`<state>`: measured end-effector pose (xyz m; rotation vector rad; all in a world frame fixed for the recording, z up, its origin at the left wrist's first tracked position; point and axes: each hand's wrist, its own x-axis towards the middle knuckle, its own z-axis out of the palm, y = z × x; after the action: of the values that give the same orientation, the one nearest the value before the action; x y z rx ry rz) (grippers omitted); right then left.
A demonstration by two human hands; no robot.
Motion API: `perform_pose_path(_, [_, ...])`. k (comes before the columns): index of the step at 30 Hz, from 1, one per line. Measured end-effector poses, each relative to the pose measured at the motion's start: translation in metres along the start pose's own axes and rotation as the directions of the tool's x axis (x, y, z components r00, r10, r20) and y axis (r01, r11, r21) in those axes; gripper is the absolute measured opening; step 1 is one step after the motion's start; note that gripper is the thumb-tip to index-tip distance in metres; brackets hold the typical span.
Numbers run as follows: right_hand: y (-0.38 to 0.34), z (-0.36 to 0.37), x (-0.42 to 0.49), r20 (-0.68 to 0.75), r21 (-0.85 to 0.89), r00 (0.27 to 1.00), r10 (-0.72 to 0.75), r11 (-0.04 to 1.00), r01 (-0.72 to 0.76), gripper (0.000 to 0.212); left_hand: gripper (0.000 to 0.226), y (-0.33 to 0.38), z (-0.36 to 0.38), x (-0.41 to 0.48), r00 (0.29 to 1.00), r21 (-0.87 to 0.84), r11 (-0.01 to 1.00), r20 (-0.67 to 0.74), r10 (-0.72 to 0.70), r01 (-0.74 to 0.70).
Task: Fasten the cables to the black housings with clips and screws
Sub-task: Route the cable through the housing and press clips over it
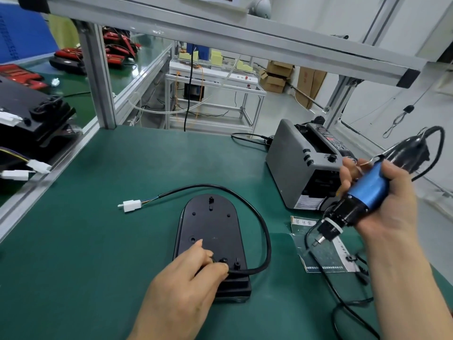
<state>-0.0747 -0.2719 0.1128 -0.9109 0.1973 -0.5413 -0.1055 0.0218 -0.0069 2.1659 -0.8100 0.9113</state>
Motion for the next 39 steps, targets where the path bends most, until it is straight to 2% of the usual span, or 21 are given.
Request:
perform_pose_path(4, [0.006, 0.029, -0.006, 0.047, -0.015, 0.998, -0.047, 0.999, 0.048, 0.017, 0.013, 0.001, 0.000, 0.001, 1.000, -0.004, 1.000, -0.009, -0.004, 0.004])
perform_pose_path(9, [0.026, 0.064, -0.023, 0.204, -0.030, 0.979, 0.024, 0.999, -0.018, 0.030, 0.017, 0.003, -0.001, 0.002, 1.000, 0.007, 1.000, -0.015, -0.002, 0.002])
perform_pose_path(19, [0.048, 0.120, -0.050, 0.400, -0.019, 0.915, 0.061, 0.998, -0.058, 0.021, 0.014, 0.002, -0.001, 0.002, 1.000, 0.020, 1.000, -0.005, -0.008, 0.008])
perform_pose_path(27, [0.056, 0.126, -0.053, 0.406, -0.108, 0.909, 0.091, 0.993, -0.051, 0.027, 0.011, 0.000, 0.000, -0.001, 1.000, 0.009, 1.000, 0.007, -0.014, 0.014])
perform_pose_path(39, [0.059, 0.126, -0.054, 0.416, -0.113, 0.905, 0.091, 0.992, -0.048, 0.026, 0.005, 0.002, -0.003, 0.001, 0.999, 0.031, 0.999, 0.033, -0.010, 0.009])
